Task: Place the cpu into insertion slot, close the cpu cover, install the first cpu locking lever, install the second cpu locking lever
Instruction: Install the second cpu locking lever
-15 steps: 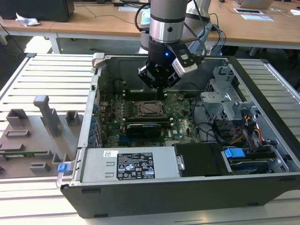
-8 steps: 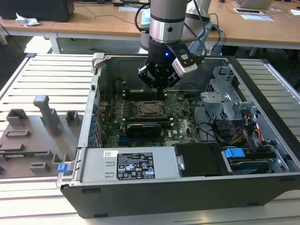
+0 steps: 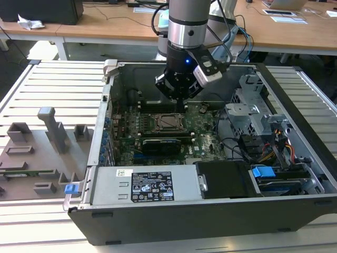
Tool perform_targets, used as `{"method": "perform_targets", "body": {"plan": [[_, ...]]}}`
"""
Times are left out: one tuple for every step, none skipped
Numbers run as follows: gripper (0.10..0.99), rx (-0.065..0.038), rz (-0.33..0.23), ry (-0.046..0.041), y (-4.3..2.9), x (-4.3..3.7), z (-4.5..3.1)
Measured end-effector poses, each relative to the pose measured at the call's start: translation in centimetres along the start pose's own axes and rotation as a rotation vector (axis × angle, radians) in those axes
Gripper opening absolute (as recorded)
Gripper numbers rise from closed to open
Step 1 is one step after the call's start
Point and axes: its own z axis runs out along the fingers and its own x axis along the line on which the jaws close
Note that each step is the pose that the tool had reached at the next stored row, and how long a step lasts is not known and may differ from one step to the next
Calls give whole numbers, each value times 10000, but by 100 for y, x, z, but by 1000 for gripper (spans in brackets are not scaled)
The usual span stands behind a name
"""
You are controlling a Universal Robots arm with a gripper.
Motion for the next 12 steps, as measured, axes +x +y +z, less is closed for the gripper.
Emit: {"method": "perform_targets", "body": {"plan": [[106,0,0,1,-19,1,0],[106,0,1,1,-33,1,1],[106,0,0,1,-54,2,2],[106,0,0,0,-72,2,2],[106,-1,0,0,-85,2,3],[106,-1,1,0,-106,3,4],[106,-1,0,1,-120,3,4],[106,0,0,0,-139,4,5],[106,-1,0,0,-166,4,6],[106,-1,0,0,-186,5,7],[106,-1,0,0,-206,6,7],[106,-1,1,1,-250,7,10]]}}
